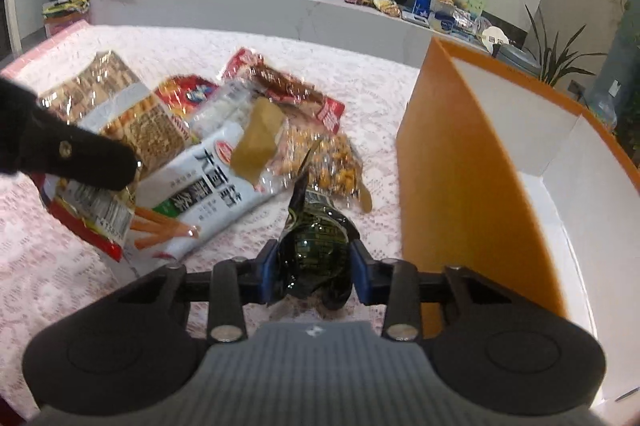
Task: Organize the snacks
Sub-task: 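Carry the fries bag and green packet over the box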
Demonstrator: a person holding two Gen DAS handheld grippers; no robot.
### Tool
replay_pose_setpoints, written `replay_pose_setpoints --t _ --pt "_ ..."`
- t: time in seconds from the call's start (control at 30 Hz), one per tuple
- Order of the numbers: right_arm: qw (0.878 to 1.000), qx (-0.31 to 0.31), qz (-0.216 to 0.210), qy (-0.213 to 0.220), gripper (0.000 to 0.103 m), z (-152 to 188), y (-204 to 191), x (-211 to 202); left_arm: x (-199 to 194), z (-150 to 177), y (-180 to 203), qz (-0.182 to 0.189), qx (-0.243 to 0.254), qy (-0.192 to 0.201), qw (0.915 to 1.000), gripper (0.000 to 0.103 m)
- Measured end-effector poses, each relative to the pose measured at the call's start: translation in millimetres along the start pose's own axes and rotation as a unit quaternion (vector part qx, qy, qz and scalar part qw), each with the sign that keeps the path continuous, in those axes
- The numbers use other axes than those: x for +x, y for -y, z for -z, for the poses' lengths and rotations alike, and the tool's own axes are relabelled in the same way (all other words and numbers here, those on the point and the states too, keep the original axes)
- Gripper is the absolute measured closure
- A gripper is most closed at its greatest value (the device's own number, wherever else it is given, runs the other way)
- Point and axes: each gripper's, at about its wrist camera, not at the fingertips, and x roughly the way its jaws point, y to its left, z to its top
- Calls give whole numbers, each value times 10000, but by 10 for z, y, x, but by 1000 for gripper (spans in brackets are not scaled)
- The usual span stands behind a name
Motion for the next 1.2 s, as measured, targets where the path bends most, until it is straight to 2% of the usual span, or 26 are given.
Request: replay_pose_setpoints --t 0.27,0.4,0.6,0.67,0.73,0.83,0.93,1.03,1.2 --pt "9992 -39 -174 366 67 -81 99 -375 -291 -14 165 -24 216 251 9994 60" --pt "9967 -163 -391 687 67 -81 198 -648 -412 -60 321 10 440 405 9982 60" --pt "9912 -65 -775 1073 67 -147 668 -1049 -477 -157 687 176 890 584 9942 60" --pt "9905 -48 -777 1132 67 -167 862 -1151 -456 -203 846 282 1008 559 9929 60" --pt "9917 -116 -708 1065 67 -192 1015 -1221 -409 -244 984 415 1120 516 9915 60" --pt "9953 -299 -542 741 67 -219 1235 -1283 -316 -299 1232 712 1362 381 9874 60" --pt "9976 -198 -512 427 67 -209 1495 -1291 -209 -359 1424 1024 1575 156 9821 60" --pt "9990 -144 -406 105 67 -176 1750 -1230 -93 -398 1650 1227 1867 -84 9747 60" --pt "9972 65 -534 -517 67 -112 2108 -976 176 -412 1964 1356 2418 -534 9593 60"
